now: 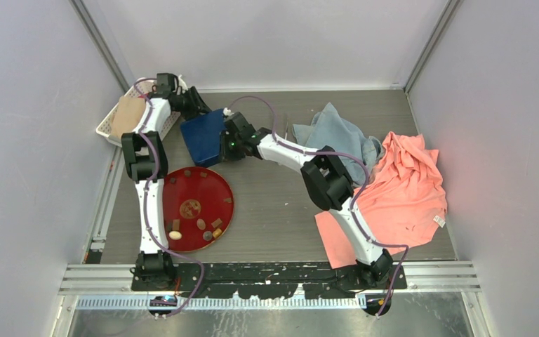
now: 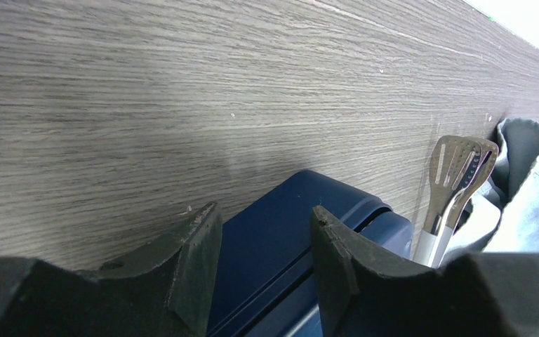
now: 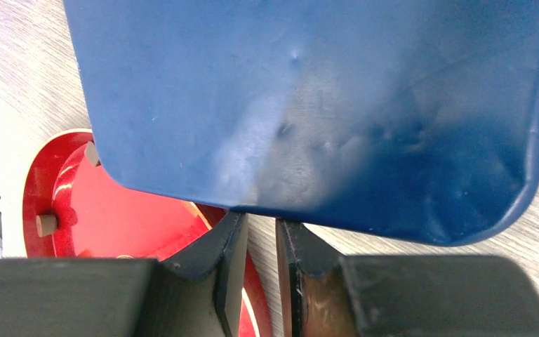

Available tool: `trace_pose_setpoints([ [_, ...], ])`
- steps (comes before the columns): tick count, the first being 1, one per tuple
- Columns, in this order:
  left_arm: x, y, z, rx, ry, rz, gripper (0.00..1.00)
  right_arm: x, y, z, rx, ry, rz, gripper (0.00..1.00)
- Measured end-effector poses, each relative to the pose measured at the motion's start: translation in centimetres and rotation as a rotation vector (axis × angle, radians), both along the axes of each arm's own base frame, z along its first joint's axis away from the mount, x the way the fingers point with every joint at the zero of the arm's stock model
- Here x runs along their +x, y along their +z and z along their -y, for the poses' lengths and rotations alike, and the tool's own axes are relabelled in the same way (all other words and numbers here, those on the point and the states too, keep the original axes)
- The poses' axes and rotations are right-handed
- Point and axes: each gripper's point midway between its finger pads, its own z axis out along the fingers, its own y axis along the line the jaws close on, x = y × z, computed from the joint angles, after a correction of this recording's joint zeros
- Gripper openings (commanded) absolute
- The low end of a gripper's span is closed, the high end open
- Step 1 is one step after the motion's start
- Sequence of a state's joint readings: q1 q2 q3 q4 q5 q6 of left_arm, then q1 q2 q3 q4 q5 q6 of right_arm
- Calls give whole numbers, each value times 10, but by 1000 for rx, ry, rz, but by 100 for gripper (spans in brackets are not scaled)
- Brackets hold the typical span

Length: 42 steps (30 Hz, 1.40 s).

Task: Pack the chocolate
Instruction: Move the packing box to the center of the board.

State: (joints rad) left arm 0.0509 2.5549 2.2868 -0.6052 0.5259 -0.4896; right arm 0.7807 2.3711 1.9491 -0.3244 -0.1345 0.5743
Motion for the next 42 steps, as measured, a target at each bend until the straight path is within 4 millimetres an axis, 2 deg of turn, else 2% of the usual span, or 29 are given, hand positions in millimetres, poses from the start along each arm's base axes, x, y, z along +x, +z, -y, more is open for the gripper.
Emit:
trace_pose_setpoints([
  [15, 1, 4, 0, -18, -11, 15, 50, 2, 6, -7, 7, 7, -6, 27],
  [27, -1, 6, 5, -44, -32, 12, 48, -1, 1, -6, 37, 9, -12, 27],
  [32, -3, 8, 17, -56, -58, 15, 48, -1, 2, 3, 33, -12, -24, 27],
  [42, -8, 3, 63, -93, -137, 36, 47, -11, 0, 34, -10, -71, -49, 26],
])
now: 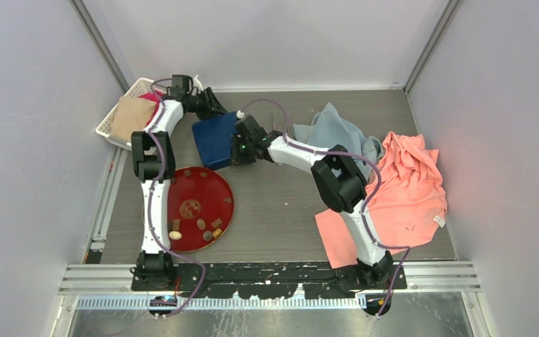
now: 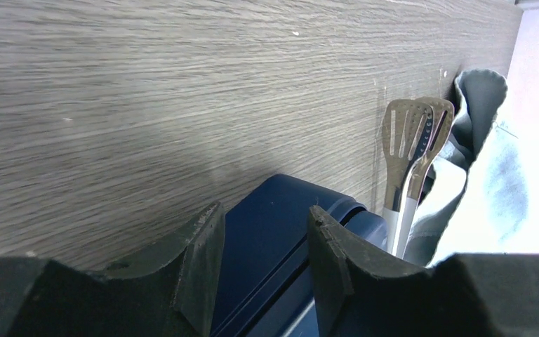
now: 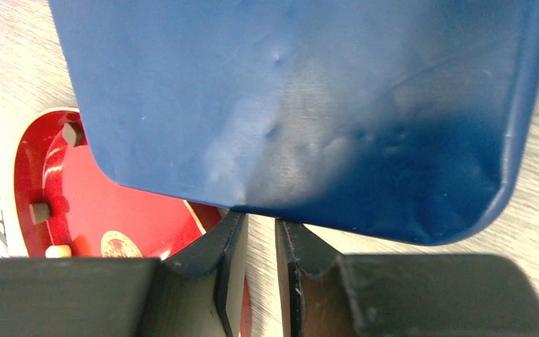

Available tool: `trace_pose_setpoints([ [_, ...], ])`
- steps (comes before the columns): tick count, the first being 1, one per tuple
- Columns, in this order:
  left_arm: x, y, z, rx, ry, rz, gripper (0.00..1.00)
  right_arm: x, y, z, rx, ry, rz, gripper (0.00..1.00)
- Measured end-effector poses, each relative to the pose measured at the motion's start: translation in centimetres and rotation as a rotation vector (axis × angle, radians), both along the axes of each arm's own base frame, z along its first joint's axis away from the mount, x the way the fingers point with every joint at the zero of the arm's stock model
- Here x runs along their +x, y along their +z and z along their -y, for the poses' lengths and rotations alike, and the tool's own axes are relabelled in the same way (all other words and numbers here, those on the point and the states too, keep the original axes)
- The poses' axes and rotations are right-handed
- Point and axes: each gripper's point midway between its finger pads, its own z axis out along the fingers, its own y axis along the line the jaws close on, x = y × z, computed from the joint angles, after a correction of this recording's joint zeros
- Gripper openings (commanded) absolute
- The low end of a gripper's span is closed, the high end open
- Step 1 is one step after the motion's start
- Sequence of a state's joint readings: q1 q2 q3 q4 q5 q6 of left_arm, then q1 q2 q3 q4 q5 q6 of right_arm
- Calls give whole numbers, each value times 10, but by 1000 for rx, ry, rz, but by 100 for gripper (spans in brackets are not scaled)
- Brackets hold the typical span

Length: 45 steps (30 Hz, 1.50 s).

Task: Pack the chocolate
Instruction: Move the packing box to the center of the board, then close the box lid on the packing box.

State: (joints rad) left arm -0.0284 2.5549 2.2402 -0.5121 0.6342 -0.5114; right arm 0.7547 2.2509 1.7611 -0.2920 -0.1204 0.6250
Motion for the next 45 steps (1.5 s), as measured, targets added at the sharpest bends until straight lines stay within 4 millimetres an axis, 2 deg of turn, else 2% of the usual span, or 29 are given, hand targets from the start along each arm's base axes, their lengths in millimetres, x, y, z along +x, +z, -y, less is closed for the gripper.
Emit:
trace_pose_setpoints([
  [7, -5, 1, 28, -12, -45, 9, 47, -4, -3, 28, -27, -47, -24, 26],
  [12, -16, 1, 45, -18, -76, 5, 47, -11, -1, 49, -44, -73, -34, 26],
  [19, -22, 7, 58, 13, -93, 9, 52, -18, 4, 60, -50, -85, -29, 26],
  [22, -21, 16, 57, 46, -92, 4, 53, -15, 6, 61, -48, -93, -15, 26],
  [26, -2, 44, 53, 46, -74, 66, 55, -5, 17, 65, -29, -118, 26, 26],
  [28, 2, 50, 47, 45, -59, 81, 56, -3, 25, 67, -21, -124, 42, 26],
  [33, 6, 40, 22, 70, -2, 61, 57, 1, 42, 70, 3, -130, 75, 26],
  [36, 2, 35, 11, 89, 16, 41, 57, 1, 47, 68, 18, -123, 80, 26],
  [39, -10, 41, 1, 121, 35, 20, 57, -5, 49, 60, 35, -100, 75, 26],
  [45, -39, 80, -16, 179, 79, 42, 57, -24, 44, 30, 70, -41, 68, 25],
])
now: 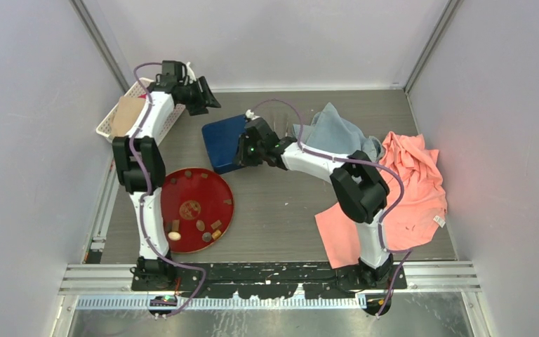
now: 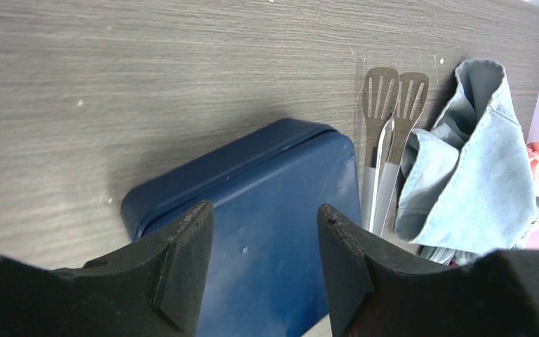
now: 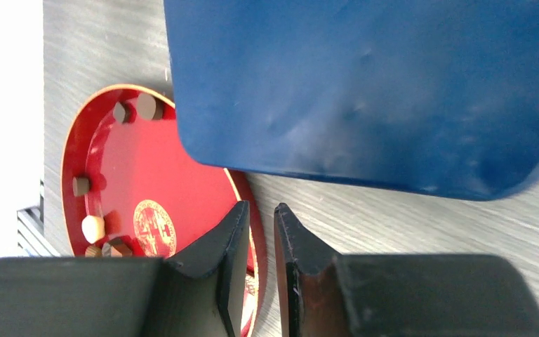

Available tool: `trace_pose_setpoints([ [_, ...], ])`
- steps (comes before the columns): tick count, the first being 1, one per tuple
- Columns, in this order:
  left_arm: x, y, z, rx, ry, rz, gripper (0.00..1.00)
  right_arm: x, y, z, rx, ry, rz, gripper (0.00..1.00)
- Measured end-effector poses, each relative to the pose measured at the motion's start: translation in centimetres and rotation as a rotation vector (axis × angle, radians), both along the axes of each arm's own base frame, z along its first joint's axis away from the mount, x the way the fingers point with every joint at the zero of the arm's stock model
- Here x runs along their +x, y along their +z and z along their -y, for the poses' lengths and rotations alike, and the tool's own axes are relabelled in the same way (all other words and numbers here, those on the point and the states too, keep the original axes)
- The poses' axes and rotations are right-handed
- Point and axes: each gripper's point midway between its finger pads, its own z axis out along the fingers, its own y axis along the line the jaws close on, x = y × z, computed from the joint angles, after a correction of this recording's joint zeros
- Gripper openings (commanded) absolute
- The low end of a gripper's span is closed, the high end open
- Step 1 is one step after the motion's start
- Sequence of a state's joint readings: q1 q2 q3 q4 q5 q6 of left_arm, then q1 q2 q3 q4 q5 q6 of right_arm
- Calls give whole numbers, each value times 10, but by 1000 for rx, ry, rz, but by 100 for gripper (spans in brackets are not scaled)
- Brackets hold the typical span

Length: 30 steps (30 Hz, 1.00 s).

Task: Pack the chocolate
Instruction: Close the box lid on the packing box.

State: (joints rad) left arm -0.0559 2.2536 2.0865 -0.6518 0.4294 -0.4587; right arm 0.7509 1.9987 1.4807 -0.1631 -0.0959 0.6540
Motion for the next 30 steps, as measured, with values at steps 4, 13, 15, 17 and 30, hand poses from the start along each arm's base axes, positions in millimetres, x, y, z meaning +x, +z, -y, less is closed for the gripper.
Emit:
trace_pose_setpoints([
  [4, -16, 17, -16, 17, 34, 13, 57, -13, -20, -14, -5, 38, -38, 25],
  [13, -27, 7, -31, 36, 55, -23, 56, -15, -43, -18, -26, 40, -78, 25],
  [15, -27, 7, -30, 33, 51, -23, 56, -9, -42, -24, -19, 39, -71, 25],
  [17, -28, 7, -28, 28, 45, -25, 56, -5, -42, -29, -14, 40, -66, 25],
  [30, -58, -34, -14, -29, -8, -144, 54, 3, -28, -37, 7, 40, -38, 25],
])
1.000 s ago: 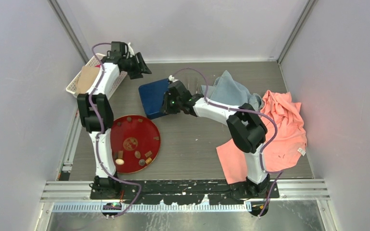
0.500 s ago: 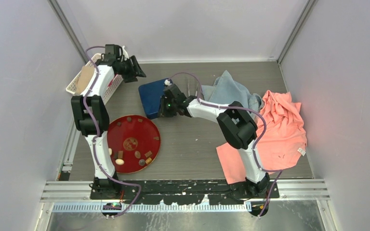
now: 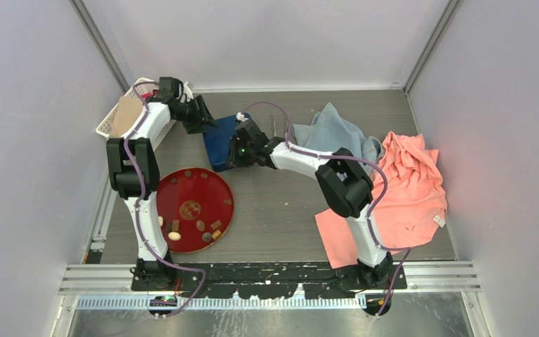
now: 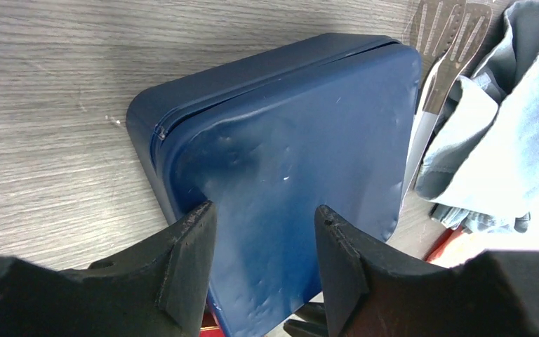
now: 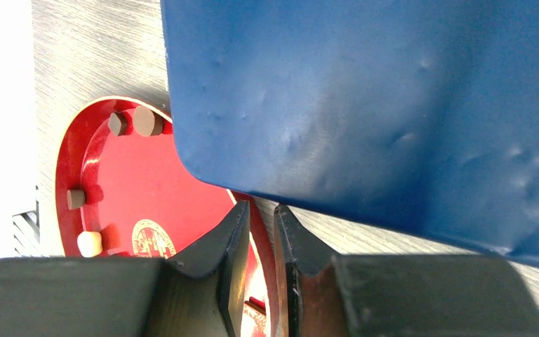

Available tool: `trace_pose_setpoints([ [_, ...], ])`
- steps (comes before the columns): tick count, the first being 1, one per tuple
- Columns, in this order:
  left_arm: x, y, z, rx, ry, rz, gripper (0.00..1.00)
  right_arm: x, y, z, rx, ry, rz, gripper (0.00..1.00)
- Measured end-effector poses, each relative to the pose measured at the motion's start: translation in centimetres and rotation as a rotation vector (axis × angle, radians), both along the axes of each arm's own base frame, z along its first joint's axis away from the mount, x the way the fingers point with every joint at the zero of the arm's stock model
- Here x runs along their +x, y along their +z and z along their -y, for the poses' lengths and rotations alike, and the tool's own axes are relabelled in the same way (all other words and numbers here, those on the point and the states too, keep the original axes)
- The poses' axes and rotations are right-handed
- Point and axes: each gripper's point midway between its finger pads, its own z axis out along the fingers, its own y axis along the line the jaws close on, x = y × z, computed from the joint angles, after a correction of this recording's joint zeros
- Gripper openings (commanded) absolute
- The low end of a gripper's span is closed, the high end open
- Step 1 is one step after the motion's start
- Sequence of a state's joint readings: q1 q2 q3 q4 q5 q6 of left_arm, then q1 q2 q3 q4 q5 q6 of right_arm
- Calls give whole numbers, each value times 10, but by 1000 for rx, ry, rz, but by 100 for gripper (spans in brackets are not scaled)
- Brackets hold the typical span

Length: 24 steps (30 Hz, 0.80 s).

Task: Pack the chocolate
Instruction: Close the box lid on the packing box.

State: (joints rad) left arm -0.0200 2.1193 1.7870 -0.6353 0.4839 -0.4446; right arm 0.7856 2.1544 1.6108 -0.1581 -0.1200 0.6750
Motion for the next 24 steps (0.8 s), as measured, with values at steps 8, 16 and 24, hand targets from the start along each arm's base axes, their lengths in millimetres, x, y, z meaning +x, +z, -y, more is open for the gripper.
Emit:
trace_pose_setpoints([
  [8, 6, -1, -1, 28, 12, 19, 53, 13, 34, 17, -33, -28, 81, 21],
  [16, 14, -2, 0, 29, 14, 28, 53, 103, 107, 50, -92, -177, 236, 14],
  [24, 25, 0, 1, 28, 14, 44, 53, 168, 126, 71, -109, -280, 329, 17],
])
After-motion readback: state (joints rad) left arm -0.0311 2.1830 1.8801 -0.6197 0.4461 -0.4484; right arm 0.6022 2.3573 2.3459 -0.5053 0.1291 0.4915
